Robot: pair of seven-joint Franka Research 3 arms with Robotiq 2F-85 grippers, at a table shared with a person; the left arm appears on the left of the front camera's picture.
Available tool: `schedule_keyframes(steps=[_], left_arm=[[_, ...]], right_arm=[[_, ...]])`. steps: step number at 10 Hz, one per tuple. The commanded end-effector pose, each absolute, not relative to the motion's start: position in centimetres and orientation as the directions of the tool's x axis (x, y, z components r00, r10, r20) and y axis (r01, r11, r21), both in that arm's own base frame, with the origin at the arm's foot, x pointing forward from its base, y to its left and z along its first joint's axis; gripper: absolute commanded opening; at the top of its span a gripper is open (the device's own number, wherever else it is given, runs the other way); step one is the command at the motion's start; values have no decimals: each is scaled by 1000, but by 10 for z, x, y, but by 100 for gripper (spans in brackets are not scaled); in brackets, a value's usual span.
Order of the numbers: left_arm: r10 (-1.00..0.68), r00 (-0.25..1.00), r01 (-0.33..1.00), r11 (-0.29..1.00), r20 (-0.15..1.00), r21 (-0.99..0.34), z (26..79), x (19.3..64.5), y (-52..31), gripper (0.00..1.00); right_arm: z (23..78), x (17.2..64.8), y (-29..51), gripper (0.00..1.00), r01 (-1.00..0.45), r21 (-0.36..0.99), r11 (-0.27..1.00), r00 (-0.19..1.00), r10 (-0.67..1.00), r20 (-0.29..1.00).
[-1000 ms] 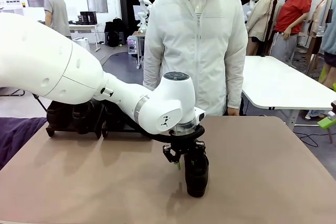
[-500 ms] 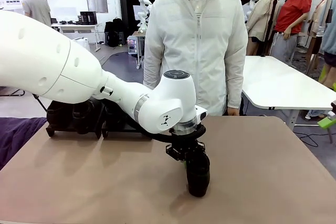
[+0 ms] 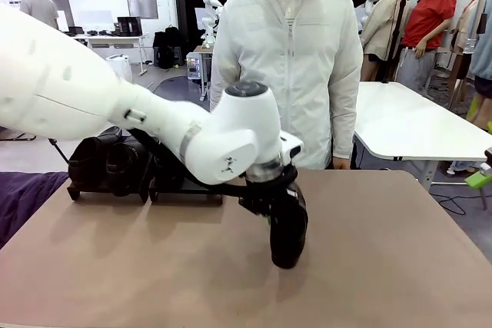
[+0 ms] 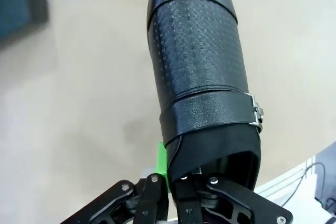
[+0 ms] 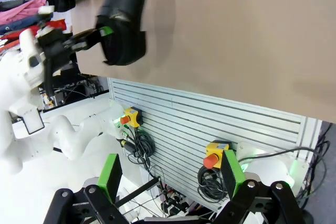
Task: Organize the shoes by placing them on the stand.
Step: Place the Shoe from the middle of the table onto the Shoes Stand.
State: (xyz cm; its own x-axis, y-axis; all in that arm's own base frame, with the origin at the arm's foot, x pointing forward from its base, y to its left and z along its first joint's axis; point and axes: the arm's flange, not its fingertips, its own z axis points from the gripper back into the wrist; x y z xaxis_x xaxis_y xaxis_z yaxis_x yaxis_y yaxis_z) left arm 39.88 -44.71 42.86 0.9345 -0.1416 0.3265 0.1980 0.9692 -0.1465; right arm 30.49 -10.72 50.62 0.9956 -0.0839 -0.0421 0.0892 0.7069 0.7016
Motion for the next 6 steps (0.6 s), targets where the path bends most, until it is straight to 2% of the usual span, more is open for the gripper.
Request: schedule_keyframes(steps=[1,2,3,4,6], left_arm=[[-160,837,242,966,523,-91,482,360,-390,0],[-170,778,229,973,605,-22,493,353,-359,0],[-106,743,158,987,661,-19,501,356,-325,0],[-90,735,191,979,672,-77,510,358,-285,0],[27,753,100,983,658,-154,513,375,-225,0]], right_arm=[[508,304,-112,100,63,695,716,998,-60,-29],[508,304,-112,100,63,695,716,998,-60,-29],[508,304,-112,100,63,695,716,998,-60,-29],[508,304,-112,100,63,695,716,998,-60,-29],[508,304,-112,100,63,695,716,998,-60,-29]])
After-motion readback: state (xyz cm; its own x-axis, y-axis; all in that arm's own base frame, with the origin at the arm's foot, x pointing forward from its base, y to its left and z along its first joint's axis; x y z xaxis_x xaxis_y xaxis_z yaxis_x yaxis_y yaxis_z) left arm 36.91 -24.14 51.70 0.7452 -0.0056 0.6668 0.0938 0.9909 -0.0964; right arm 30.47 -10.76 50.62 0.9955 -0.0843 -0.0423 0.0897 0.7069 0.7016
